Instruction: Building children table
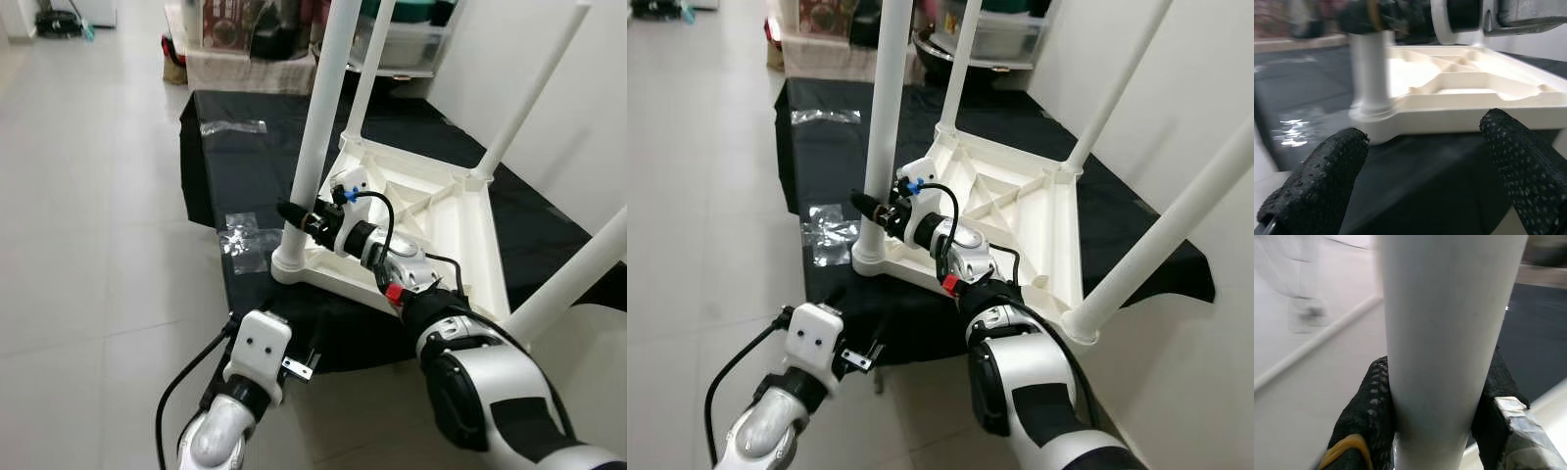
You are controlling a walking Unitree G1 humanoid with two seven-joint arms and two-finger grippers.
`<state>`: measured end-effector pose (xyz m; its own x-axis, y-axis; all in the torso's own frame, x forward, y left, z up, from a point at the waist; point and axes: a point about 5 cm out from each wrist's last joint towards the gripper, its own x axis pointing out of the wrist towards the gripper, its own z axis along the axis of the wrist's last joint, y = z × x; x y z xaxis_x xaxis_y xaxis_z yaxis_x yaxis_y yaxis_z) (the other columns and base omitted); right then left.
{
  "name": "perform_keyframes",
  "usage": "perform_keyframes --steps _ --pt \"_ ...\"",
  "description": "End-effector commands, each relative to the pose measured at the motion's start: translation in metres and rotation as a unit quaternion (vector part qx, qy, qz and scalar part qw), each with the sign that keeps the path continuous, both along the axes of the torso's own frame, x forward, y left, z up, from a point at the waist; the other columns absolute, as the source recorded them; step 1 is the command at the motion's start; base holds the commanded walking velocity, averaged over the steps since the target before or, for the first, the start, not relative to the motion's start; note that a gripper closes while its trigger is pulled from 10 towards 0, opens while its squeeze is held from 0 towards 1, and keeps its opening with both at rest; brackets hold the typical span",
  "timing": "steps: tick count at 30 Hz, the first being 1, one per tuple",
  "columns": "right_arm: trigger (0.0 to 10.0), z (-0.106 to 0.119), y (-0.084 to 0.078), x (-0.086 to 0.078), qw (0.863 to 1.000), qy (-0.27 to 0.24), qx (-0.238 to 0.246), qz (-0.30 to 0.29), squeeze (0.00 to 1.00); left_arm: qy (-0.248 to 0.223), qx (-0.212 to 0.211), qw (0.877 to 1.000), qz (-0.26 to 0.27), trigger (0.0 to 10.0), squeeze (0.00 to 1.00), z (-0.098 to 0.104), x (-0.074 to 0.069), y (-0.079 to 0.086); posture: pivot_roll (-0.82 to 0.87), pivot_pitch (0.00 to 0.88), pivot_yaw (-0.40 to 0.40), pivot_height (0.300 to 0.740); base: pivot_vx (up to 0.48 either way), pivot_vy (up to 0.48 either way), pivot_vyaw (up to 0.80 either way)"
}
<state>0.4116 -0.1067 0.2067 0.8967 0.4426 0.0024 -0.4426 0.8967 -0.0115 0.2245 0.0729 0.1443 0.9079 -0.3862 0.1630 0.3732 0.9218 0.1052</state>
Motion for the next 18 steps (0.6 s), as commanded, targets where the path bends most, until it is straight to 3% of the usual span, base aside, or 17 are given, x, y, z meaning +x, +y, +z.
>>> perform_keyframes --steps 1,2,4,5,8,10,14,18 --pt "0.0 -0.016 -0.037 0.002 0.99 0.038 -0.05 -0.126 0.0 0.012 0.003 1.0 -0.003 10.0 0.0 -0.006 0.0 0.0 0.09 0.058 -0.134 0.74 0.0 0.0 0.0" --pt "0.0 -0.015 -0.053 0.003 0.979 0.045 -0.05 -0.194 0.0 0.012 0.003 1.0 -0.004 10.0 0.0 -0.006 0.0 0.001 0.08 0.055 -0.132 0.74 0.0 0.0 0.0" --pt "0.0 -0.015 -0.053 0.003 0.979 0.045 -0.05 -0.194 0.0 0.012 0.003 1.0 -0.004 10.0 0.0 -0.006 0.0 0.001 0.08 0.055 -0.132 0.74 0.0 0.0 0.0" --pt "0.0 -0.012 -0.078 0.002 0.948 0.044 -0.036 -0.312 0.0 0.012 0.006 1.0 -0.007 10.0 0.0 -0.007 0.001 0.0 0.08 0.052 -0.131 0.74 0.0 0.0 0.0" --pt "0.0 -0.01 -0.08 0.001 0.943 0.036 -0.028 -0.331 0.0 0.012 0.007 1.0 -0.008 10.0 0.0 -0.007 0.001 0.0 0.09 0.053 -0.13 0.74 0.0 0.0 0.0" --pt "0.0 -0.01 -0.079 0.001 0.942 0.035 -0.018 -0.334 0.0 0.012 0.007 1.0 -0.007 10.0 0.0 -0.008 0.001 0.001 0.08 0.05 -0.131 0.74 0.0 0.0 0.0" --pt "0.0 -0.01 -0.052 -0.002 0.945 0.024 0.033 -0.323 0.0 0.011 0.007 1.0 -0.008 10.0 0.0 -0.008 0.002 0.001 0.09 0.051 -0.131 0.74 0.0 0.0 0.0" --pt "0.0 -0.012 -0.034 -0.01 0.944 0.017 0.04 -0.326 0.0 0.011 0.008 1.0 -0.009 10.0 0.0 -0.009 0.002 0.001 0.08 0.05 -0.128 0.74 0.0 0.0 0.0"
